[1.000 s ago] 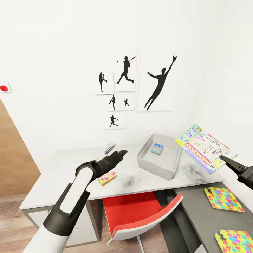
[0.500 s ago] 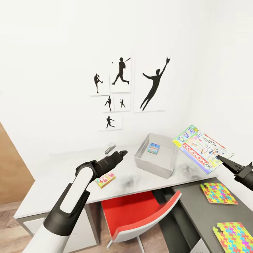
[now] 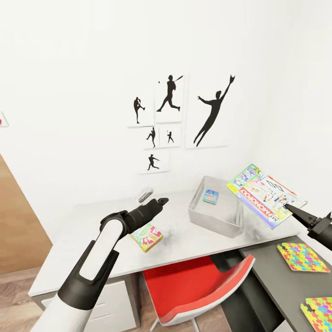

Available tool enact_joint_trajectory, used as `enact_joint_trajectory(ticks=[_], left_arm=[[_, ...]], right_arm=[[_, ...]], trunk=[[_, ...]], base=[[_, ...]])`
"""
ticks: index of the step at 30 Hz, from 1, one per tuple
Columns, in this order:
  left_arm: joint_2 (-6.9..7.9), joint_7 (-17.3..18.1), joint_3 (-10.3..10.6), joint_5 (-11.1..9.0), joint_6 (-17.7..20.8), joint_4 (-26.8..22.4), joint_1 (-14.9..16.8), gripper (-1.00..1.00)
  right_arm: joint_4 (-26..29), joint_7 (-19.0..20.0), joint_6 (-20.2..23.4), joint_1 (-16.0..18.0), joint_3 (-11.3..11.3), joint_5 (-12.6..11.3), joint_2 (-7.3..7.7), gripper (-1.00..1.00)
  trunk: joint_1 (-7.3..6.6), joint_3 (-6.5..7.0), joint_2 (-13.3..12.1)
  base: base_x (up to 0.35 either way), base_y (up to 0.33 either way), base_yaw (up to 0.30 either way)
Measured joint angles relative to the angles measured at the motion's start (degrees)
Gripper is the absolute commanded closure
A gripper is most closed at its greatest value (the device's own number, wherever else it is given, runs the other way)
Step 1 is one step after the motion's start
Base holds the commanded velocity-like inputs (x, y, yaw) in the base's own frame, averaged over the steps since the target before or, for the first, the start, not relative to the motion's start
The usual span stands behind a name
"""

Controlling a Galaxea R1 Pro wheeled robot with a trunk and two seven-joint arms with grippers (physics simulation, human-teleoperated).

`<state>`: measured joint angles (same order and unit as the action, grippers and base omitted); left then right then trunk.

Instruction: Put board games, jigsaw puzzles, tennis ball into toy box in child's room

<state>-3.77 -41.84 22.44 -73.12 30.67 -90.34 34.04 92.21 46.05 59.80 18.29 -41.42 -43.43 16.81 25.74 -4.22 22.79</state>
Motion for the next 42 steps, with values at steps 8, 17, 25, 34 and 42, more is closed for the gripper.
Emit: enact_joint_trajectory(ticks=[8, 17, 25, 34, 42], left_arm=[[-0.06, 0.1, 0.07, -0.01, 0.07, -0.03, 0.0, -1.0], [-0.08, 0.14, 0.21, -0.01, 0.17, -0.04, 0.0, -1.0], [-0.18, 0.01, 0.38, 0.07, 0.13, -0.04, 0.0, -1.0], [-0.24, -0.01, 0.41, 0.07, 0.12, -0.04, 0.0, -1.0], [-0.25, -0.01, 0.45, 0.07, 0.12, -0.05, -0.01, -1.0]], right_arm=[[0.06, 0.02, -0.01, 0.0, 0.0, 0.02, 0.03, 1.0], [0.07, 0.01, -0.03, 0.1, -0.02, 0.11, 0.05, 1.0], [0.07, 0.02, -0.08, 0.16, -0.07, 0.27, 0.06, 1.0], [0.07, 0.04, 0.0, 0.18, -0.07, 0.08, 0.06, 1.0], [0.08, 0.03, -0.01, 0.18, -0.06, 0.08, 0.05, 1.0]], trunk=[[0.0, 0.0, 0.0], [-0.02, 0.0, 0.01], [0.0, 0.0, -0.01], [0.0, 0.0, 0.0], [0.0, 0.0, 0.0]], base=[[0.022, 0.031, -0.001], [0.22, 0.006, 0.0], [0.198, 0.001, 0.0], [0.035, 0.0, 0.011], [0.006, -0.036, 0.109]])
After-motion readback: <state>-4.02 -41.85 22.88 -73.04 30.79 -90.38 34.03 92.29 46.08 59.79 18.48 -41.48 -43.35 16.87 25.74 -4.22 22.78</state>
